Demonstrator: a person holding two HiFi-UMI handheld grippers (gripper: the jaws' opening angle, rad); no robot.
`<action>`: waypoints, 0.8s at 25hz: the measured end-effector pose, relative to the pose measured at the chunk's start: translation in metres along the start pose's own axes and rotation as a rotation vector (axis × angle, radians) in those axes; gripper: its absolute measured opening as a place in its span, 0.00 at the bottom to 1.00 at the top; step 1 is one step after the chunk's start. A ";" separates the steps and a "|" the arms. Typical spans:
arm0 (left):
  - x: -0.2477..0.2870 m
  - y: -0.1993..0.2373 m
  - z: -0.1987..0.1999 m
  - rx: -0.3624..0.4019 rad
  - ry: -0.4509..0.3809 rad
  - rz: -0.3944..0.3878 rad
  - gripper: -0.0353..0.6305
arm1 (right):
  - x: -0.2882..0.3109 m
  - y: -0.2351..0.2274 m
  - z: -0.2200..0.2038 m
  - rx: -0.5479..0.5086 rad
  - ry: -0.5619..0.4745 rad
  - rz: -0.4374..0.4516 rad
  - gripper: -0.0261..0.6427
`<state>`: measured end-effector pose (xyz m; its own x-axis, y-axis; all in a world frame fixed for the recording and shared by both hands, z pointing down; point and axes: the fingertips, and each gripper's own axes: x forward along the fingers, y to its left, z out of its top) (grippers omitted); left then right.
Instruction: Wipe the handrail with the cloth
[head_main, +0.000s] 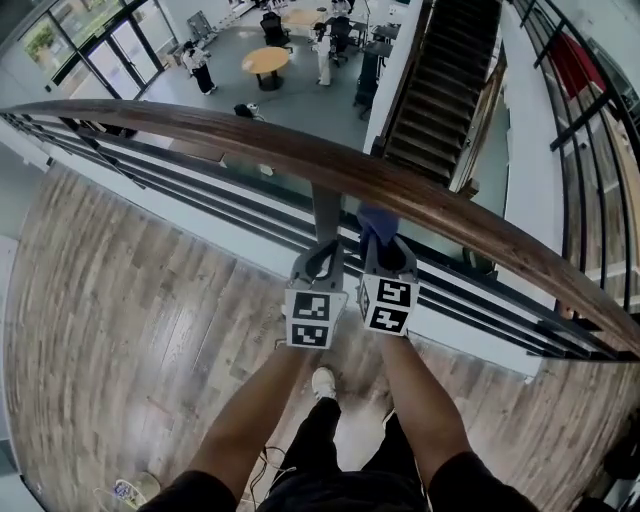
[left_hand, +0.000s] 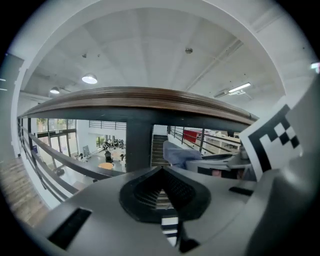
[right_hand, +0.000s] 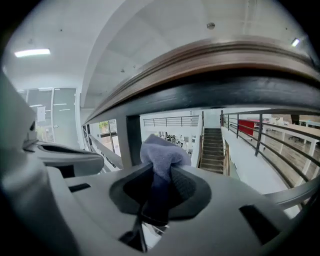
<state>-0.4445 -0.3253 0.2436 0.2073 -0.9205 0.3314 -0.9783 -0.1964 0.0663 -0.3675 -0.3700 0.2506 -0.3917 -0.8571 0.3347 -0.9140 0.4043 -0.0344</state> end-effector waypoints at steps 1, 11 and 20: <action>0.001 0.012 -0.004 -0.005 0.004 0.007 0.06 | 0.010 0.009 -0.001 -0.001 0.007 0.002 0.16; 0.000 0.048 -0.033 0.000 0.047 0.037 0.06 | 0.060 0.033 -0.036 -0.048 0.167 -0.033 0.16; 0.013 0.023 -0.037 -0.005 0.053 0.037 0.06 | 0.053 0.012 -0.040 -0.072 0.181 -0.016 0.16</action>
<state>-0.4647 -0.3287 0.2845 0.1705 -0.9080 0.3828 -0.9853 -0.1607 0.0576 -0.3955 -0.3979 0.3058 -0.3456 -0.7947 0.4990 -0.9076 0.4182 0.0375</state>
